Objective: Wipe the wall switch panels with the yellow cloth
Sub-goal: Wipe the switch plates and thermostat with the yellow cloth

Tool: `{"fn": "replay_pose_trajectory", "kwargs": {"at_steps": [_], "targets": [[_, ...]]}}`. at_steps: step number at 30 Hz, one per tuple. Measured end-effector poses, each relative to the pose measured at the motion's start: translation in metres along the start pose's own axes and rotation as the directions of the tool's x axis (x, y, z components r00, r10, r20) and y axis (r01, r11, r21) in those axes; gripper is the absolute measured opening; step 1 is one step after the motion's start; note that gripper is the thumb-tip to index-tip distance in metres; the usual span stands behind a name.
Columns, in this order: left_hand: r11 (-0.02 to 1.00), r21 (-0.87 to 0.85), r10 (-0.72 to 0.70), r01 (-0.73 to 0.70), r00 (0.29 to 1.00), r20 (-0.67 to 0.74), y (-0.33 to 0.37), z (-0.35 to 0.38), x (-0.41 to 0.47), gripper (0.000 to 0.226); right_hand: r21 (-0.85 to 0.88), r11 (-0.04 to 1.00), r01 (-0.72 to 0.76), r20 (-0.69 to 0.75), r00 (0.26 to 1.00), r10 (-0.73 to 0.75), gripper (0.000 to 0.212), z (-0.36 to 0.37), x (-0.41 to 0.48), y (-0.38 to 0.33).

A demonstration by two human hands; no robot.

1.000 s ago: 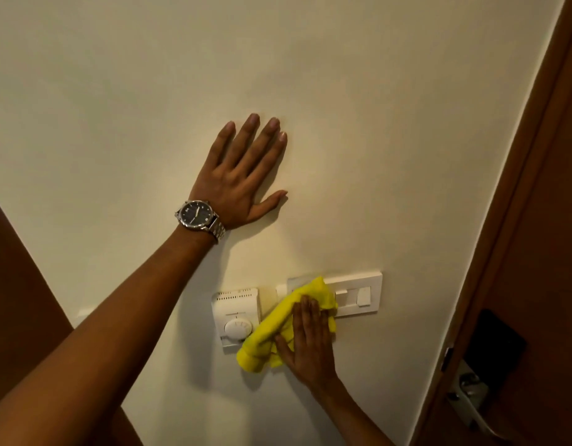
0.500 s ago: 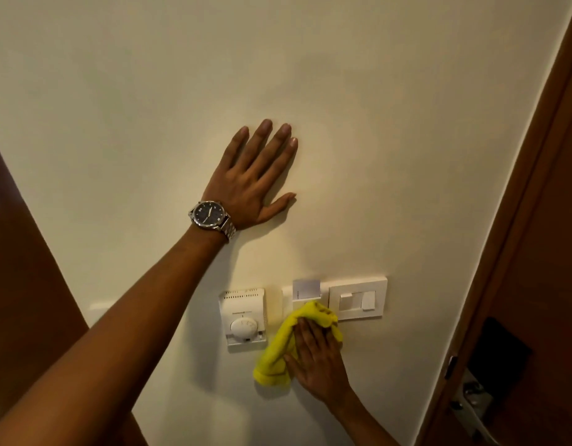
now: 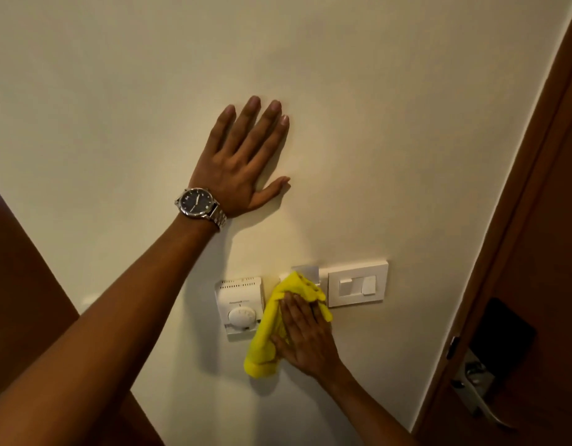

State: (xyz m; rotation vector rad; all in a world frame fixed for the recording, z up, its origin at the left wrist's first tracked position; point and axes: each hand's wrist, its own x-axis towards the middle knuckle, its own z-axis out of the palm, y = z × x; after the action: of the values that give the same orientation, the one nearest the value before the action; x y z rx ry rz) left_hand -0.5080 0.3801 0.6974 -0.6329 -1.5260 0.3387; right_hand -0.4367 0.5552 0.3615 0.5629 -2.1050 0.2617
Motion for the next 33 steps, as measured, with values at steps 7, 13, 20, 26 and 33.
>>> {"fn": "replay_pose_trajectory", "kwargs": {"at_steps": [7, 13, 20, 26, 33], "targets": [[1.000, 0.008, -0.003, 0.003, 1.000, 0.027, 0.001, -0.006, 0.001, 0.080, 0.010, 1.000, 0.009, 0.089, 0.996, -0.010, 0.064, 0.000, -0.045, 0.029], [1.000, 0.018, 0.005, -0.006, 1.000, 0.029, -0.001, -0.003, 0.001, 0.081, 0.131, 0.983, -0.127, -0.038, 0.990, 0.133, 0.075, 0.016, -0.012, -0.024], [0.999, 0.037, 0.008, -0.009, 1.000, 0.024, -0.001, -0.003, 0.002, 0.081, 0.044, 0.993, -0.112, -0.021, 0.993, 0.113, 0.074, 0.008, -0.033, 0.023], [0.999, 0.044, 0.022, -0.024, 0.999, 0.040, -0.002, -0.004, 0.000, 0.084, 0.046, 0.989, -0.144, -0.035, 0.989, 0.145, 0.070, 0.009, -0.020, -0.004], [0.998, 0.065, 0.018, -0.020, 1.000, 0.020, 0.000, -0.001, 0.002, 0.084, 0.156, 0.891, -0.426, -0.077, 0.894, 0.441, 0.080, 0.002, 0.010, -0.017]]}}
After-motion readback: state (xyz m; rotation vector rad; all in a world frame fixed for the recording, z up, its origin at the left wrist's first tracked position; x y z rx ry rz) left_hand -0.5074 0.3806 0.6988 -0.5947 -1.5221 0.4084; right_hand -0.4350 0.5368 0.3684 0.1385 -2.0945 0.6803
